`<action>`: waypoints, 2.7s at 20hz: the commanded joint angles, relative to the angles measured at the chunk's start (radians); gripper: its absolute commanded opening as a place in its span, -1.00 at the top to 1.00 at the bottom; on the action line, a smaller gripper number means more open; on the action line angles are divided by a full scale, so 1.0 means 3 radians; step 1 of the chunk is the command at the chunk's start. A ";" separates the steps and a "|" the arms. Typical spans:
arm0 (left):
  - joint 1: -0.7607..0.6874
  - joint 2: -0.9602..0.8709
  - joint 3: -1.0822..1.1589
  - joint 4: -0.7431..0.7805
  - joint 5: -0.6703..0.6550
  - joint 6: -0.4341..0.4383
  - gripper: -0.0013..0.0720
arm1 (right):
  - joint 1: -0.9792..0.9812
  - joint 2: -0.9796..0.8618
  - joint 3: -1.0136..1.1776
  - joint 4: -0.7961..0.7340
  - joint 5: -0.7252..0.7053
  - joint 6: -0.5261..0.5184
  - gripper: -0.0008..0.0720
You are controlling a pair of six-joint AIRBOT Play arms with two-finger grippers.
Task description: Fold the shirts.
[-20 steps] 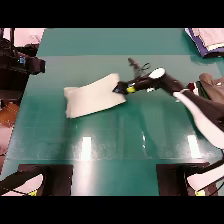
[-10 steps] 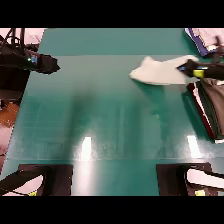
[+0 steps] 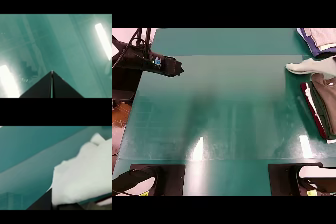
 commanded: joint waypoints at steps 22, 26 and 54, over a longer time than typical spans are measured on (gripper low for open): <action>-0.0031 -0.0003 0.0000 0.0017 0.0000 -0.0036 0.89 | -0.0857 0.0337 0.1353 -0.1003 0.1929 0.0753 0.94; -0.0031 -0.0003 0.0000 0.0015 -0.0008 0.0048 0.89 | -0.0881 0.0337 0.1353 -0.1575 0.2467 0.1001 0.92; -0.0031 -0.0003 0.0001 0.0004 -0.0022 0.0121 0.89 | 0.1124 0.0399 0.1353 -0.0590 0.2650 0.1311 0.93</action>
